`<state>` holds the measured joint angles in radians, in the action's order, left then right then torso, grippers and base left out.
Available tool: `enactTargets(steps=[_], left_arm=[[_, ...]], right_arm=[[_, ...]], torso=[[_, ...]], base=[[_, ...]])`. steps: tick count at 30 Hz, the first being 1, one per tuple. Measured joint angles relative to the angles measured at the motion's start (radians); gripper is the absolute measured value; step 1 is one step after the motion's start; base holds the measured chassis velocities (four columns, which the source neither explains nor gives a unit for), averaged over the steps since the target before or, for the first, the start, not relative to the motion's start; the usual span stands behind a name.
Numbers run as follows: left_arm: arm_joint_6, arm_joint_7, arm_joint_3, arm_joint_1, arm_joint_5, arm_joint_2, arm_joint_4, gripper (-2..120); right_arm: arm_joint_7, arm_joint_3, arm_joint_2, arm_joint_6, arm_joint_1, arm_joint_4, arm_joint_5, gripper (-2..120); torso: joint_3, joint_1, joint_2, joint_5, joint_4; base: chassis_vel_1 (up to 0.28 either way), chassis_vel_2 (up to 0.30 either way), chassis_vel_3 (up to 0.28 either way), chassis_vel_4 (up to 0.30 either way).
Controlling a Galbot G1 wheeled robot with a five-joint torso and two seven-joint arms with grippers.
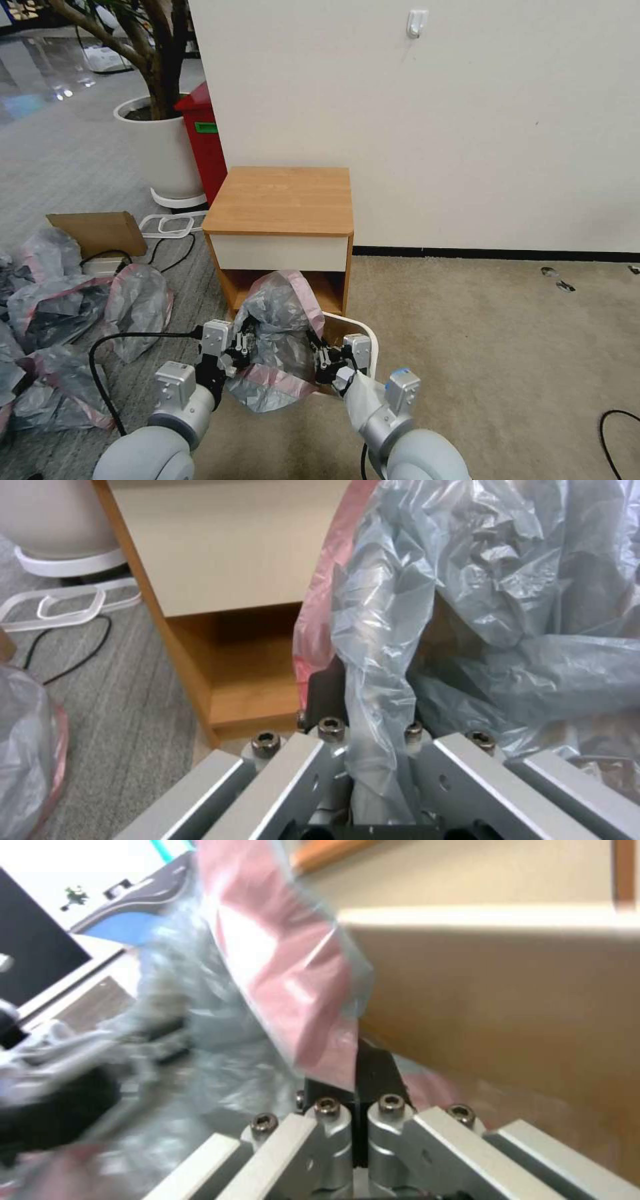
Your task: Pick up the garbage bag from the table and place it over the trash can.
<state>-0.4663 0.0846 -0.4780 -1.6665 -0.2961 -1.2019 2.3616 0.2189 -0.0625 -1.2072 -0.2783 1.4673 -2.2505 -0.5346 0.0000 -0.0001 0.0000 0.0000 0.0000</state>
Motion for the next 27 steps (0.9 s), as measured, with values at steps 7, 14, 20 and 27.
enactTargets(steps=[7,14,20,27], left_arm=[[0.005,-0.004,0.003,-0.010,0.011,0.021,-0.003,0],[0.084,-0.045,0.004,-0.029,0.040,0.032,0.001,0],[0.128,-0.068,0.006,-0.046,0.042,0.028,0.005,0],[0.156,-0.072,-0.002,-0.045,0.025,0.028,0.007,0]], right_arm=[[-0.052,0.058,0.057,0.000,0.030,-0.088,-0.010,0],[-0.033,0.161,0.113,-0.003,0.007,-0.101,-0.085,0],[-0.023,0.244,0.180,-0.007,-0.003,-0.092,-0.138,0],[-0.020,0.321,0.264,-0.025,0.006,-0.078,-0.167,0]], torso=[[0.000,0.000,0.000,0.0000,-0.0001],[0.000,0.000,0.000,0.0001,-0.0001],[0.000,0.000,0.000,0.0002,-0.0001],[0.000,0.000,0.000,0.0002,-0.0001]], base=[[0.000,0.000,0.000,0.000],[0.000,0.000,0.000,0.000],[0.000,0.000,0.000,0.000],[0.000,0.000,0.000,0.000]])
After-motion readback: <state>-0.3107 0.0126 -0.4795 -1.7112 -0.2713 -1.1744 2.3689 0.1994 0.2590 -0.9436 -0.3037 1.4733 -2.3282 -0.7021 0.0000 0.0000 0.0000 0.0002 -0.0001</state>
